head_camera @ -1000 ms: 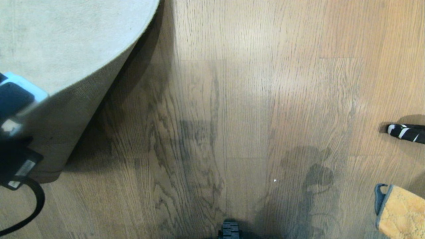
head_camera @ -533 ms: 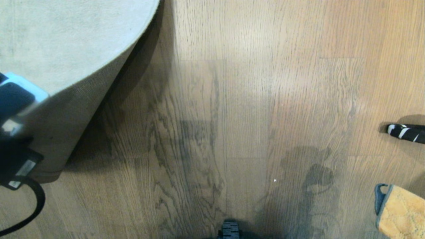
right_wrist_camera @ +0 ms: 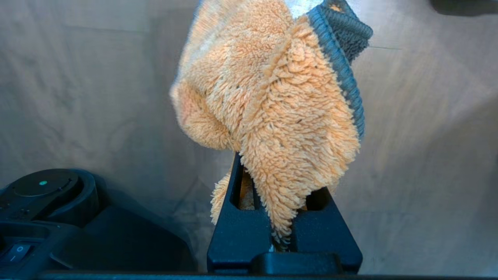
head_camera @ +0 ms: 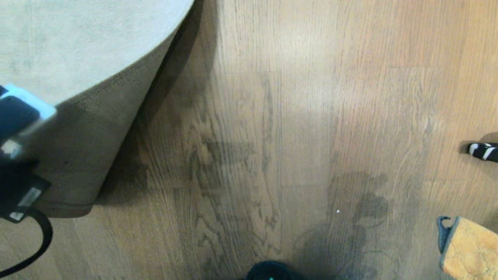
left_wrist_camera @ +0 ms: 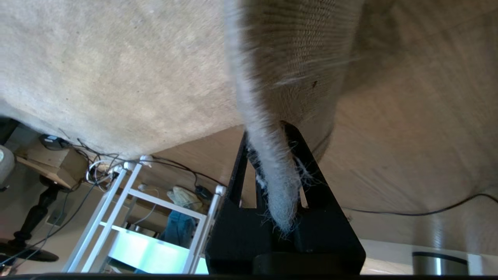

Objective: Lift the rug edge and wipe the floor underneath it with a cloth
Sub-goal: Wipe the floor under the carpet with a rag

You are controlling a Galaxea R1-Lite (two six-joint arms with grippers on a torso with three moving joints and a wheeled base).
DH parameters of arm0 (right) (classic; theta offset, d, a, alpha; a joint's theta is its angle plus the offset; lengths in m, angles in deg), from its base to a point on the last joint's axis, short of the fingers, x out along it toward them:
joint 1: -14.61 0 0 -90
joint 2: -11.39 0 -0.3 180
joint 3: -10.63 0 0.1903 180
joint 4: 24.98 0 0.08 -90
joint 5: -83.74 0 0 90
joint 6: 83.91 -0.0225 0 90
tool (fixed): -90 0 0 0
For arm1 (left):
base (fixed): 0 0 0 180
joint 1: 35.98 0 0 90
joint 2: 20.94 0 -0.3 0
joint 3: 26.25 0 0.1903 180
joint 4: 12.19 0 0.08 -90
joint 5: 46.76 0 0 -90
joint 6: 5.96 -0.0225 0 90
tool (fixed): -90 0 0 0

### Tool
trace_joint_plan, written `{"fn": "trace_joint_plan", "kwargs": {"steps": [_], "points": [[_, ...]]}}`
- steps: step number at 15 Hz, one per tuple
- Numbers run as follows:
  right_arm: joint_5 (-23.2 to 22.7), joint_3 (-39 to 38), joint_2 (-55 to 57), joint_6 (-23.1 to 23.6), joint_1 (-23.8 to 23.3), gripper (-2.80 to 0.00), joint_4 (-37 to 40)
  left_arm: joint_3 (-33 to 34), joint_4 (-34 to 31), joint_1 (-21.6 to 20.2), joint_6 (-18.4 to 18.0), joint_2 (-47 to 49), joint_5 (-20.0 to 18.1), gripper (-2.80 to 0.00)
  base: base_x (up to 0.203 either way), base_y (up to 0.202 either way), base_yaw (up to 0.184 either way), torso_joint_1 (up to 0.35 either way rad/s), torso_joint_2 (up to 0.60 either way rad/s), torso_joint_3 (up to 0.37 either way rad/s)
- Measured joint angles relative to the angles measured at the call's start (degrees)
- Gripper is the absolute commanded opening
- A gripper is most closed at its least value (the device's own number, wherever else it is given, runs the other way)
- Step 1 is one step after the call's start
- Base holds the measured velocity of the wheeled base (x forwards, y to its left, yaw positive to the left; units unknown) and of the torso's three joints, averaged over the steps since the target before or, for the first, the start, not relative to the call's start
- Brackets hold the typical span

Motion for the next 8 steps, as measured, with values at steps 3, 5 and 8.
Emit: {"fn": "trace_joint_plan", "kwargs": {"steps": [3, 5, 8], "points": [[0.0, 0.0, 0.0, 0.0, 0.0, -2.8, -0.1, 0.0, 0.0, 0.0, 0.0, 0.0, 0.0, -2.8, 0.0, 0.192, -0.003, 0.002, 0.0, 0.001], [0.0, 0.0, 0.0, 0.0, 0.0, -2.8, -0.1, 0.2, 0.0, 0.0, 0.0, 0.0, 0.0, -2.8, 0.0, 0.192, -0.001, 0.003, 0.0, 0.001], [0.0, 0.0, 0.0, 0.0, 0.0, -2.8, 0.0, 0.2, 0.0, 0.0, 0.1, 0.0, 0.0, -2.8, 0.0, 0.19, -0.005, -0.001, 0.0, 0.005]]}}
